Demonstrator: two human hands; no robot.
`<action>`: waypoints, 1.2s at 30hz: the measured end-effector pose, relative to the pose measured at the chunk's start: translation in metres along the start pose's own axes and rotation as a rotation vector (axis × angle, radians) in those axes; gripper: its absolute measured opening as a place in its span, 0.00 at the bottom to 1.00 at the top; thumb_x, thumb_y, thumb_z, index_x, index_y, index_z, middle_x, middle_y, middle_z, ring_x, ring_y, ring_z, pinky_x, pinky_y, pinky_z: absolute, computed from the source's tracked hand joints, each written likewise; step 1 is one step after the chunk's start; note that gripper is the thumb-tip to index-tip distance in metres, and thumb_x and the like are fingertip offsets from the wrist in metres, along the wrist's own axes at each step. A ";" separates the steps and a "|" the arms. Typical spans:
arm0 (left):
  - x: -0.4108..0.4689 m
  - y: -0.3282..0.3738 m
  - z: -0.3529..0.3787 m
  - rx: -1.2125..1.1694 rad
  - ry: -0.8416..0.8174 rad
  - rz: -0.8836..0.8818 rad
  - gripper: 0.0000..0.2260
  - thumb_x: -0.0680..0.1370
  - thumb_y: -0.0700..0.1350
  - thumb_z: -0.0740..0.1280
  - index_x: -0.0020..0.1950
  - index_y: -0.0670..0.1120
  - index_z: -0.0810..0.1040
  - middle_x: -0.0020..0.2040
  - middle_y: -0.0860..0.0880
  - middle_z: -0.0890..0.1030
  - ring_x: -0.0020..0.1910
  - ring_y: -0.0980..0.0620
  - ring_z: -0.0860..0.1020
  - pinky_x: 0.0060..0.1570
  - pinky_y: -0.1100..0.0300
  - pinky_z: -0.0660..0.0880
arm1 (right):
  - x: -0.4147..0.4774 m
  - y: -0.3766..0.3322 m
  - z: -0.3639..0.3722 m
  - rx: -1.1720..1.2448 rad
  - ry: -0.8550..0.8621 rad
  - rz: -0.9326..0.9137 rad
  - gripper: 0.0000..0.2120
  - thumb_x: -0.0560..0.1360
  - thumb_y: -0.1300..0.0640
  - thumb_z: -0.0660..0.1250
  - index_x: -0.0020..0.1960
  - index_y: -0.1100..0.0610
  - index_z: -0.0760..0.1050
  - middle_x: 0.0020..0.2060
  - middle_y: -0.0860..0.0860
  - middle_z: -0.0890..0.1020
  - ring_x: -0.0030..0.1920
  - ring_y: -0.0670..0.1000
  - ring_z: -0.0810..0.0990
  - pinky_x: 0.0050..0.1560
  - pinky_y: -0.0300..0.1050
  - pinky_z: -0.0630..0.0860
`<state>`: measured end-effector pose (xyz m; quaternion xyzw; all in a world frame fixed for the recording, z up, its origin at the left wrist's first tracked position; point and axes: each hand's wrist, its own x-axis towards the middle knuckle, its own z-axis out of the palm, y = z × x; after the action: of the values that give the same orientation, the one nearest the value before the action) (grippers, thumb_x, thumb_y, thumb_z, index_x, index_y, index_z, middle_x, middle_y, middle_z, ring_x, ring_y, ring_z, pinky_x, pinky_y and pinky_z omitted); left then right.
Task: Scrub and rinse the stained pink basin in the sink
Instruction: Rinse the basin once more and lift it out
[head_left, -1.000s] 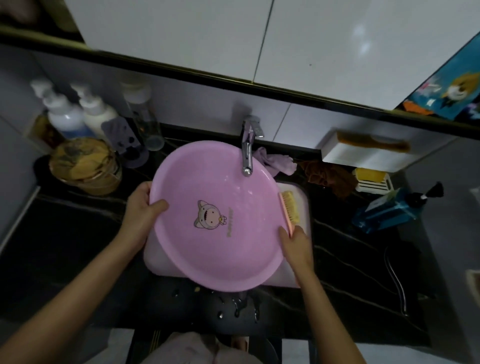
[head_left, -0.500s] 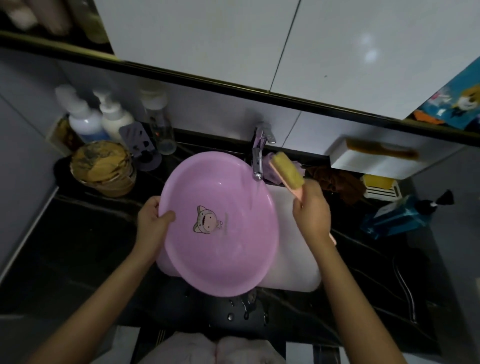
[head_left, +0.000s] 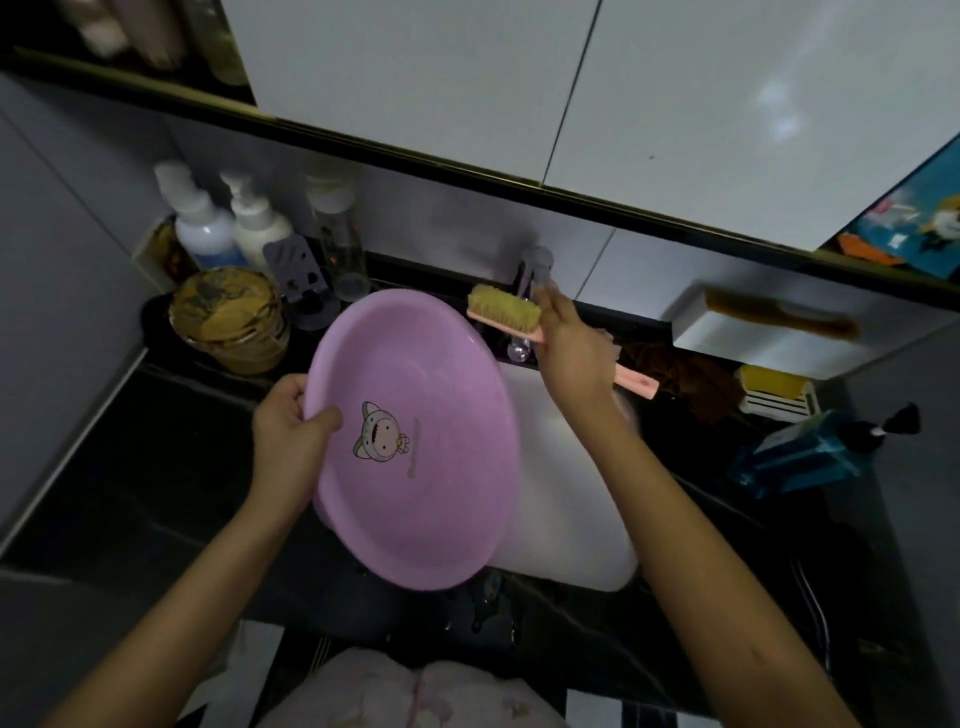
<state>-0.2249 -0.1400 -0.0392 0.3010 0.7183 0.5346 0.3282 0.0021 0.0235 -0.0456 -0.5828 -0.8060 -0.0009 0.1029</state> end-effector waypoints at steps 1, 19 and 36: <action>-0.002 0.003 -0.001 0.003 0.013 0.015 0.13 0.70 0.28 0.63 0.51 0.41 0.74 0.41 0.47 0.77 0.40 0.49 0.77 0.41 0.52 0.76 | 0.001 0.001 -0.004 0.038 -0.022 -0.010 0.28 0.77 0.63 0.63 0.75 0.54 0.60 0.75 0.47 0.61 0.53 0.53 0.81 0.43 0.46 0.76; -0.030 0.000 -0.006 0.356 -0.003 0.623 0.06 0.68 0.42 0.63 0.43 0.42 0.72 0.32 0.45 0.72 0.30 0.50 0.70 0.30 0.56 0.68 | -0.152 0.088 0.017 -0.127 -0.503 0.275 0.34 0.78 0.60 0.58 0.77 0.45 0.43 0.54 0.56 0.79 0.47 0.55 0.79 0.42 0.45 0.72; -0.037 -0.021 -0.006 0.750 0.097 1.301 0.04 0.72 0.40 0.62 0.41 0.45 0.66 0.24 0.43 0.73 0.21 0.46 0.73 0.21 0.60 0.69 | -0.140 0.068 0.037 0.260 -0.669 0.201 0.28 0.77 0.63 0.57 0.76 0.55 0.57 0.71 0.55 0.68 0.69 0.55 0.69 0.66 0.43 0.64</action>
<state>-0.2095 -0.1777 -0.0524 0.7324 0.5430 0.3527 -0.2106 0.1013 -0.0814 -0.1130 -0.6091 -0.7273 0.3022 -0.0933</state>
